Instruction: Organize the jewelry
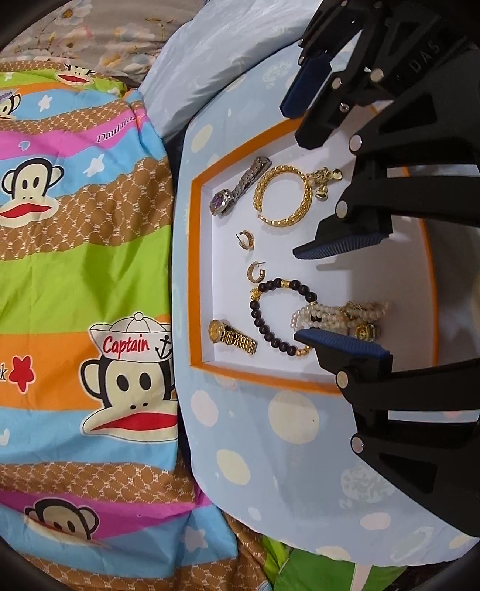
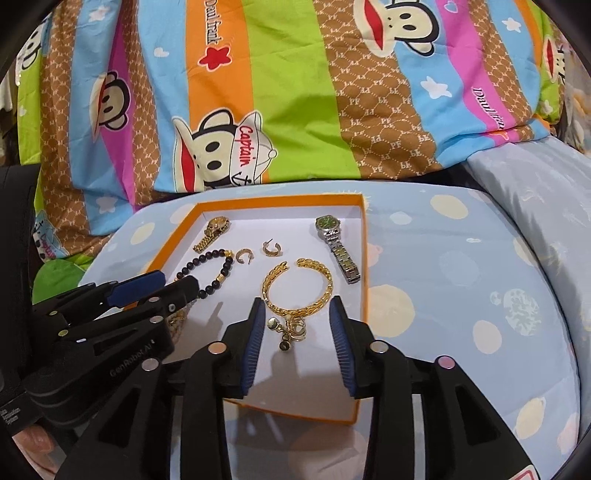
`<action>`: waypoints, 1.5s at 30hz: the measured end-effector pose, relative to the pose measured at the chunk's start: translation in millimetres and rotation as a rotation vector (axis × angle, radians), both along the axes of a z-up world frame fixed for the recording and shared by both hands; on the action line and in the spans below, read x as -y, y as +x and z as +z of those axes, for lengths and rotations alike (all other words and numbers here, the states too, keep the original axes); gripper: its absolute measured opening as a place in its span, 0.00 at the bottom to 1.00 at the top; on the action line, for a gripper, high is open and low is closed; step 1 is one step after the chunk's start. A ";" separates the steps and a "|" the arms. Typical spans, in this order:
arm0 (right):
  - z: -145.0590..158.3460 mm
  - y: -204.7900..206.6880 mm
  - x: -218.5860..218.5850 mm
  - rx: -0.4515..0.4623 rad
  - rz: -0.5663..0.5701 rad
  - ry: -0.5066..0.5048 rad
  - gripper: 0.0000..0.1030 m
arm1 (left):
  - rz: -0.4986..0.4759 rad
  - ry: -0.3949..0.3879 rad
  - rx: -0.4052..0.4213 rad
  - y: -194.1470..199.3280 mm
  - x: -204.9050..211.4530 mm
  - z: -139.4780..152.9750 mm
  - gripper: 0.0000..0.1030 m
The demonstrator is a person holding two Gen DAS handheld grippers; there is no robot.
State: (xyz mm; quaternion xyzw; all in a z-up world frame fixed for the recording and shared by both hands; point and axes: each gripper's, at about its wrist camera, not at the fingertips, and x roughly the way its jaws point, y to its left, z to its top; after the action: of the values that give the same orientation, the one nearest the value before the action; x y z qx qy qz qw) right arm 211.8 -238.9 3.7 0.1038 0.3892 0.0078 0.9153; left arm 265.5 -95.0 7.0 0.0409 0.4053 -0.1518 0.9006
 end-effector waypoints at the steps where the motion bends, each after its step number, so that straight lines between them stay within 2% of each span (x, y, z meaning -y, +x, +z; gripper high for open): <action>1: 2.1 -3.7 0.4 0.006 -0.003 0.000 0.41 | 0.000 -0.012 0.012 -5.9 -3.7 4.4 0.48; 4: 9.6 -23.5 0.4 0.032 -0.020 -0.010 0.45 | 0.020 -0.017 0.060 -22.5 -11.1 12.5 0.58; 6: 12.9 -36.1 -0.8 0.047 -0.029 -0.010 0.50 | 0.029 -0.009 0.092 -36.5 -15.0 17.2 0.59; 10: 15.2 -58.2 -8.6 0.076 -0.047 -0.026 0.54 | 0.045 -0.002 0.151 -64.1 -18.1 21.2 0.60; 17: 8.2 -74.7 -28.0 0.088 -0.054 -0.080 0.56 | 0.083 0.040 0.170 -90.2 -21.0 9.7 0.60; 20: 8.4 -79.9 -32.6 0.097 -0.052 -0.097 0.56 | 0.104 0.022 0.160 -92.7 -26.6 7.1 0.60; 25: 4.8 -86.8 -39.0 0.107 -0.060 -0.138 0.57 | 0.128 0.066 0.215 -99.1 -24.9 4.0 0.60; 29: 2.3 -87.9 -36.7 0.113 -0.070 -0.141 0.57 | 0.129 0.054 0.217 -100.6 -25.0 0.2 0.60; 45: -8.0 -80.6 -28.1 0.070 -0.106 -0.123 0.60 | 0.123 0.118 0.201 -96.5 -13.7 -7.0 0.60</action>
State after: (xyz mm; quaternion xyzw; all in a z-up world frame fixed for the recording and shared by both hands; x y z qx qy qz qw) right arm 131.1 -210.8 -4.3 0.0674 0.3507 -0.0612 0.9321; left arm 168.9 -81.3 -0.1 0.0837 0.3229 -0.0673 0.9403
